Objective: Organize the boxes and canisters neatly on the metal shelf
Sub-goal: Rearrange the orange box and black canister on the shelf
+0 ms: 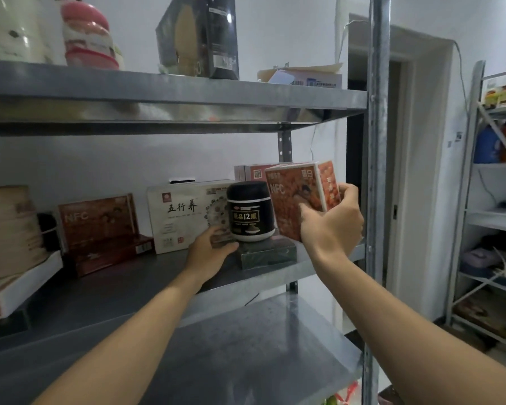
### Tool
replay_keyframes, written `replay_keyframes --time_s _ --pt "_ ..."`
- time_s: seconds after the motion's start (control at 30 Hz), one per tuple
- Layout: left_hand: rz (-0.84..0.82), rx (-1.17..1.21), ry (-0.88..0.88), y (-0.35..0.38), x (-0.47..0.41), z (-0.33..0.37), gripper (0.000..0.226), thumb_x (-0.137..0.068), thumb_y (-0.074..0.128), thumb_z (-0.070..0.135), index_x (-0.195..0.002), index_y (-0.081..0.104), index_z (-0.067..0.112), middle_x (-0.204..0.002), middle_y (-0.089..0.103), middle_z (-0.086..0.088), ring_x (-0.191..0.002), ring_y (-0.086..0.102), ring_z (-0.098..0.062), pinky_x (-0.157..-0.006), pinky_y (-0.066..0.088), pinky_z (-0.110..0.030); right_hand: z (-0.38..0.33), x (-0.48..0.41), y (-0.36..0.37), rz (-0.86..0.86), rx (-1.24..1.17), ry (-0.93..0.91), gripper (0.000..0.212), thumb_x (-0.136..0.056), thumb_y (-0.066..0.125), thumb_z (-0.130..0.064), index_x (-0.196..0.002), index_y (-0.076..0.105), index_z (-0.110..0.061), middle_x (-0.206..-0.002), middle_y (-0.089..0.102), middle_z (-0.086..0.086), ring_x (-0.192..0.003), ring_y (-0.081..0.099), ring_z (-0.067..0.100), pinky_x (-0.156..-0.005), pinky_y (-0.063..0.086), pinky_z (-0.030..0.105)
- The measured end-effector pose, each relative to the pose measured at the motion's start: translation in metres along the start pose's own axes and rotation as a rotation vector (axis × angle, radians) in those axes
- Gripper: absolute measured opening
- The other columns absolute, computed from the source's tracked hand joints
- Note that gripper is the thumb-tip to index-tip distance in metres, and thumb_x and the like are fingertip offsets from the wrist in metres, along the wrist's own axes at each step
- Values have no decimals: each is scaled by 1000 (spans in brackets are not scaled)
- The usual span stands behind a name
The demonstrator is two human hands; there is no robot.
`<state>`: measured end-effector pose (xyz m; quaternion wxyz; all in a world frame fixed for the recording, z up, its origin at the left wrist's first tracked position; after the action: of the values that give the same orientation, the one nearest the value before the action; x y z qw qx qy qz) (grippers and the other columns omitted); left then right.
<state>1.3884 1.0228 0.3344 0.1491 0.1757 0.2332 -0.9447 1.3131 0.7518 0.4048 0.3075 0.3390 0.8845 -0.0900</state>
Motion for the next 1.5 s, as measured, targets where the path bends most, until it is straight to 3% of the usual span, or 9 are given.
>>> replay_keyframes --time_s 0.27,0.43,0.57,0.73,0.9,1.07,1.23,1.4,1.5 --pt "151 56 -40 -79 20 -27 43 -89 69 23 -130 57 20 -115 58 0 -102 55 -12 -87 40 -25 -28 63 38 -125 -88 7 55 -76 84 -39 -115 48 -25 -101 56 -12 -91 58 11 -79 54 28" --pt "217 34 -87 -131 34 -52 39 -90 68 21 -128 59 18 -117 61 0 -103 56 -12 -85 41 -24 -25 96 92 -257 -208 117 52 -72 87 -39 -105 47 -32 -87 51 -25 -82 57 4 -78 52 29" --pt "290 -25 -115 -169 37 -68 32 -91 67 24 -123 59 21 -110 60 5 -99 54 -11 -74 39 -17 -15 117 138 -342 -284 227 53 -69 89 -33 -107 53 -27 -90 57 -21 -87 61 9 -86 55 38" --pt "328 -119 -171 -202 30 -94 48 -90 67 32 -135 53 22 -134 58 -3 -120 54 -20 -95 41 -28 -3 124 194 -419 -351 296 54 -68 90 -27 -106 51 -28 -92 58 -15 -88 61 9 -92 54 40" --pt "360 -246 -152 -214 10 -105 51 -91 66 30 -138 50 16 -137 55 -6 -123 52 -22 -97 39 -25 1 119 242 -483 -354 261 54 -67 90 -29 -105 52 -29 -92 60 -14 -93 64 15 -94 54 45" --pt "269 -516 -164 -208 -19 -123 67 -89 66 38 -147 39 17 -151 39 -9 -137 38 -25 -114 31 -35 10 111 262 -470 -357 207 50 -67 90 -22 -102 55 -19 -93 65 -4 -90 65 19 -87 53 36" --pt "152 -777 -223 -204 -32 -137 75 -91 59 45 -154 24 23 -159 26 -9 -145 23 -28 -117 23 -36 16 104 266 -453 -322 134 50 -66 90 -26 -99 54 -19 -95 67 0 -89 66 22 -86 54 40" --pt "219 -967 -109 -203 -20 -112 61 -86 63 48 -137 50 19 -134 50 -11 -127 36 -30 -103 34 -33 11 103 257 -430 -282 84 51 -69 88 -28 -101 48 -22 -94 63 -3 -90 63 21 -84 47 32" --pt "241 -920 -27 -198 -10 -98 54 -87 59 54 -127 61 18 -121 53 -7 -119 40 -24 -93 35 -30 10 104 253 -429 -263 90 52 -69 88 -30 -101 49 -22 -94 62 -3 -91 62 22 -85 48 33"
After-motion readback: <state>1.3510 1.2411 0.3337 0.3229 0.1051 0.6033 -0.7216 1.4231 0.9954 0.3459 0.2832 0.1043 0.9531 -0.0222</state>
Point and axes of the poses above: each hand's wrist, its own x-axis away from the middle knuckle, its own y-axis out of the palm, z = x × y, the point moved 8 cm from there along -x, towards the middle knuckle
